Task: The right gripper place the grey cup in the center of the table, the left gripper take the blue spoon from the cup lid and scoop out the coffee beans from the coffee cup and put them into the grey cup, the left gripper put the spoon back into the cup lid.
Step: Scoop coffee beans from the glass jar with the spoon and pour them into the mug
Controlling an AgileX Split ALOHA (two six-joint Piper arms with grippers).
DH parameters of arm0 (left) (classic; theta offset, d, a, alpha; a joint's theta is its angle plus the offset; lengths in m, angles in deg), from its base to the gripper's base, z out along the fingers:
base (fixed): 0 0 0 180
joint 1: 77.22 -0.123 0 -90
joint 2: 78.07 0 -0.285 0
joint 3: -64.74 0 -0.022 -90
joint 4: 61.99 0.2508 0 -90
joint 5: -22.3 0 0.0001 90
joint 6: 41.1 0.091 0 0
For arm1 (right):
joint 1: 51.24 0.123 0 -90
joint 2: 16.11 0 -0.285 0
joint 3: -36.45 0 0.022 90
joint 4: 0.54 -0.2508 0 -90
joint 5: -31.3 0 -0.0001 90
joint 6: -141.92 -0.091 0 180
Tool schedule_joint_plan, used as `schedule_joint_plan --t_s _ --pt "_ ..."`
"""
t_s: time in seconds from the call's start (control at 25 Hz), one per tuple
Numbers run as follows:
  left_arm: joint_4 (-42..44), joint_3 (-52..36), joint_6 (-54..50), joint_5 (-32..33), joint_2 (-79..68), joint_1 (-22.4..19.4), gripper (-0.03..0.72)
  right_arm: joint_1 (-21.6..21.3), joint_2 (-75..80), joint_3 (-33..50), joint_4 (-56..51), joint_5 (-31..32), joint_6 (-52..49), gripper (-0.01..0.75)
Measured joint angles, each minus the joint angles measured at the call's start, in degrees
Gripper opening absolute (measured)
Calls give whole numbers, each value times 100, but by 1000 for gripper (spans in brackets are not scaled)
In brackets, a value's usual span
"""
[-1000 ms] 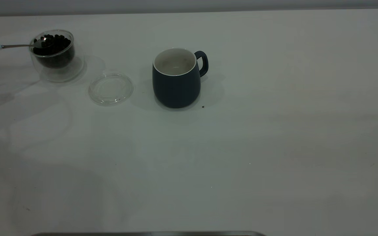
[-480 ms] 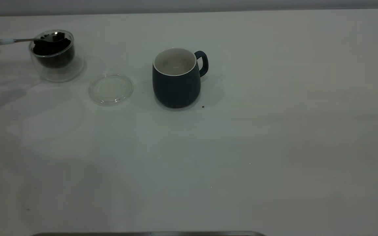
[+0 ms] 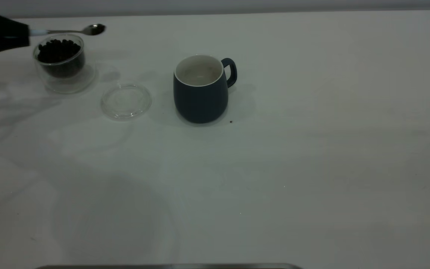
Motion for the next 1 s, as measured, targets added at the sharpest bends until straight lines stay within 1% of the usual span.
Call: schedule_joint_plan --t_s 0.56,0.8,1.0 --pt "5 0 -10 0 0 1046 131 0 0 0 0 0 0 459" --pt "5 0 -10 0 0 1352 131 0 0 0 0 0 0 459" --pt "5 0 74 0 0 1521 131 0 0 0 0 0 0 459"
